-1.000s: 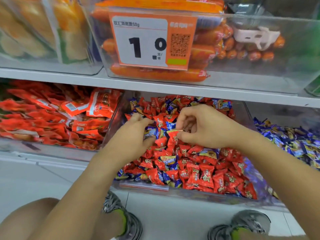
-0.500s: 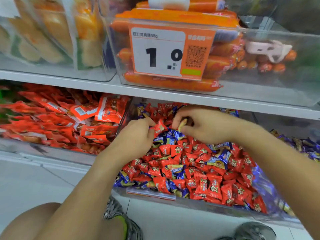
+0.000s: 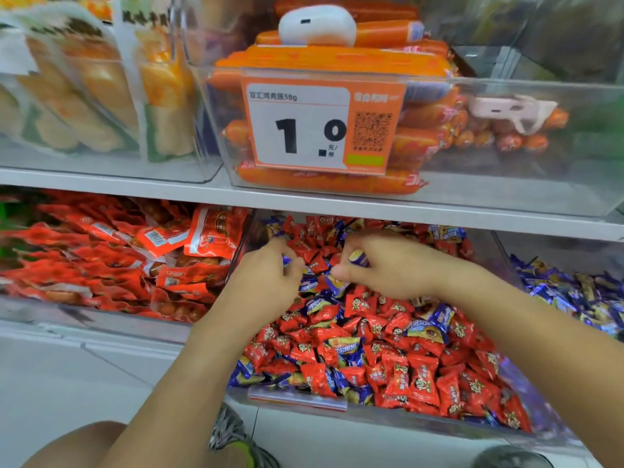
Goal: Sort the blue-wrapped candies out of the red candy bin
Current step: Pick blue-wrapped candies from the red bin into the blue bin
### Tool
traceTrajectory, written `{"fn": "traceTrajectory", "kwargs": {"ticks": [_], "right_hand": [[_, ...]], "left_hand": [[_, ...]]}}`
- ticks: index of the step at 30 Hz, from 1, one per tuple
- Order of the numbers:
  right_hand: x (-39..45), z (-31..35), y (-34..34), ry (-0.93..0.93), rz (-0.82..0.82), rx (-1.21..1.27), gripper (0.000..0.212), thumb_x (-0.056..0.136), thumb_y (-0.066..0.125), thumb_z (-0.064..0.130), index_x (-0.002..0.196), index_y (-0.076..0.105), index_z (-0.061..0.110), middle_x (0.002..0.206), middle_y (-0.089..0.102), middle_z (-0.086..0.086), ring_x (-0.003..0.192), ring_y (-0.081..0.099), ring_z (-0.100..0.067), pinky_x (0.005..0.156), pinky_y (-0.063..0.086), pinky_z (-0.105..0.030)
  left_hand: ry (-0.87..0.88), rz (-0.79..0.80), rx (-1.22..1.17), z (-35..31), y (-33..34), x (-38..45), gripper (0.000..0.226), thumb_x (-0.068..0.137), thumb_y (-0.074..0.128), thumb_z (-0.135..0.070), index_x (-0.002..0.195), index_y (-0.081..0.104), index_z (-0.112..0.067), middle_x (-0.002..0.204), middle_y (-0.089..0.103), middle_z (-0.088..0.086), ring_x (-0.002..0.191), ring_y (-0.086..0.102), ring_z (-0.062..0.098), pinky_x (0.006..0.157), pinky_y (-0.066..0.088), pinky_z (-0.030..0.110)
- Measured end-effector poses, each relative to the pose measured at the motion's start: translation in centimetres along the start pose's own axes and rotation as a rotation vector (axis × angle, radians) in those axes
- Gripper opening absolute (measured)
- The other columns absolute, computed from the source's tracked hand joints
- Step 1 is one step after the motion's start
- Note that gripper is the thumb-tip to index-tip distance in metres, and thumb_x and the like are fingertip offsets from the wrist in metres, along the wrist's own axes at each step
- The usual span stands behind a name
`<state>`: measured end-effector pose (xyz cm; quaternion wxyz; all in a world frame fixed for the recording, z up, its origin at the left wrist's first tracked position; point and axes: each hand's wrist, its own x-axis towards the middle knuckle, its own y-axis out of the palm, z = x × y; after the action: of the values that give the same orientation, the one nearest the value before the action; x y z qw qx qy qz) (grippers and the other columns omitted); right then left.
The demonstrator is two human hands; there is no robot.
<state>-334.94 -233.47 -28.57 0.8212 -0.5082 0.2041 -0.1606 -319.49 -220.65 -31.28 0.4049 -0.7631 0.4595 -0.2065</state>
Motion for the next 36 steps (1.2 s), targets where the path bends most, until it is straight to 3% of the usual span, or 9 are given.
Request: {"fn": "traceTrajectory", "kwargs": {"ticks": [4, 9, 14, 17, 19, 24, 27, 30, 36], "right_hand": [[1.1, -0.6, -0.3, -0.015, -0.007, 0.229, 0.016, 0.1, 0.052, 0.039, 0.109, 0.053, 0.025, 0.105, 0.062, 0.006, 0.082, 0.069, -0.009, 0.071, 0.052, -0.029], [6.0, 1.1, 0.9, -0.227, -0.05, 0.192, 0.019, 0.098, 0.051, 0.013, 0.111, 0.063, 0.009, 0.101, 0.065, -0.004, 0.082, 0.06, -0.016, 0.078, 0.048, -0.03], [8.2, 0.8, 2.9, -0.255, 0.191, -0.233, 0.057, 0.09, 0.069, 0.036, 0.138, 0.048, 0.015, 0.132, 0.057, -0.009, 0.113, 0.055, -0.026, 0.094, 0.045, -0.033], [8.2, 0.1, 2.4, -0.272, 0.208, -0.23, 0.074, 0.085, 0.075, 0.036, 0.149, 0.039, 0.019, 0.15, 0.043, -0.003, 0.119, 0.051, -0.015, 0.091, 0.037, -0.014], [8.0, 0.2, 1.8, -0.261, 0.225, -0.244, 0.07, 0.085, 0.076, 0.034, 0.146, 0.044, 0.019, 0.145, 0.046, -0.002, 0.109, 0.051, -0.01, 0.069, 0.026, -0.009], [7.5, 0.3, 1.0, -0.281, 0.232, -0.2, 0.053, 0.08, 0.08, 0.033, 0.127, 0.063, 0.018, 0.11, 0.054, 0.002, 0.071, 0.042, 0.006, 0.06, 0.032, -0.008], [7.4, 0.4, 0.8, -0.276, 0.239, -0.22, 0.064, 0.077, 0.082, 0.038, 0.134, 0.058, 0.021, 0.124, 0.055, -0.001, 0.089, 0.051, 0.008, 0.065, 0.032, -0.011], [7.4, 0.7, 1.3, -0.255, 0.231, -0.267, 0.074, 0.073, 0.082, 0.047, 0.138, 0.055, 0.025, 0.138, 0.053, 0.001, 0.12, 0.052, -0.016, 0.084, 0.038, -0.02], [6.8, 0.4, 1.2, -0.26, 0.197, -0.264, 0.065, 0.079, 0.075, 0.053, 0.132, 0.06, 0.019, 0.131, 0.06, -0.002, 0.114, 0.056, -0.018, 0.09, 0.044, -0.026]], "left_hand": [[-0.067, 0.0, 0.212, -0.4, 1.2, -1.0, 0.043, 0.095, 0.05, -0.01, 0.138, 0.044, -0.01, 0.126, 0.048, 0.013, 0.1, 0.06, 0.033, 0.085, 0.049, 0.04], [-0.185, -0.166, 0.191, -0.1, 2.7, -3.0, 0.055, 0.088, 0.051, 0.0, 0.142, 0.041, -0.006, 0.13, 0.047, 0.018, 0.114, 0.054, 0.038, 0.092, 0.044, 0.045], [-0.239, -0.143, 0.193, 0.4, 3.0, -1.2, 0.049, 0.093, 0.064, -0.03, 0.131, 0.046, -0.005, 0.113, 0.064, 0.017, 0.11, 0.059, 0.034, 0.083, 0.046, 0.039], [-0.22, -0.164, 0.222, 0.2, 3.3, -0.8, 0.049, 0.09, 0.065, -0.039, 0.125, 0.051, -0.008, 0.115, 0.062, 0.013, 0.107, 0.06, 0.032, 0.082, 0.048, 0.039], [-0.197, -0.151, 0.228, 0.5, 3.6, -0.7, 0.042, 0.089, 0.065, -0.041, 0.118, 0.058, -0.011, 0.115, 0.061, 0.011, 0.103, 0.062, 0.031, 0.083, 0.051, 0.041], [-0.171, -0.051, 0.203, 1.0, 3.2, -0.6, 0.068, 0.081, 0.071, -0.051, 0.134, 0.052, -0.014, 0.132, 0.046, 0.008, 0.113, 0.059, 0.028, 0.093, 0.05, 0.038], [-0.159, -0.043, 0.233, 0.8, 2.9, -0.3, 0.06, 0.079, 0.074, -0.05, 0.123, 0.059, -0.012, 0.116, 0.059, 0.008, 0.104, 0.062, 0.027, 0.085, 0.052, 0.038], [-0.164, -0.026, 0.269, 0.4, 2.8, -0.2, 0.044, 0.081, 0.072, -0.047, 0.107, 0.065, -0.012, 0.093, 0.067, 0.008, 0.089, 0.066, 0.028, 0.075, 0.055, 0.04], [-0.152, -0.009, 0.166, 0.5, 2.4, -0.4, 0.042, 0.085, 0.067, -0.048, 0.101, 0.066, -0.008, 0.094, 0.068, 0.01, 0.084, 0.065, 0.027, 0.071, 0.055, 0.041]]}}
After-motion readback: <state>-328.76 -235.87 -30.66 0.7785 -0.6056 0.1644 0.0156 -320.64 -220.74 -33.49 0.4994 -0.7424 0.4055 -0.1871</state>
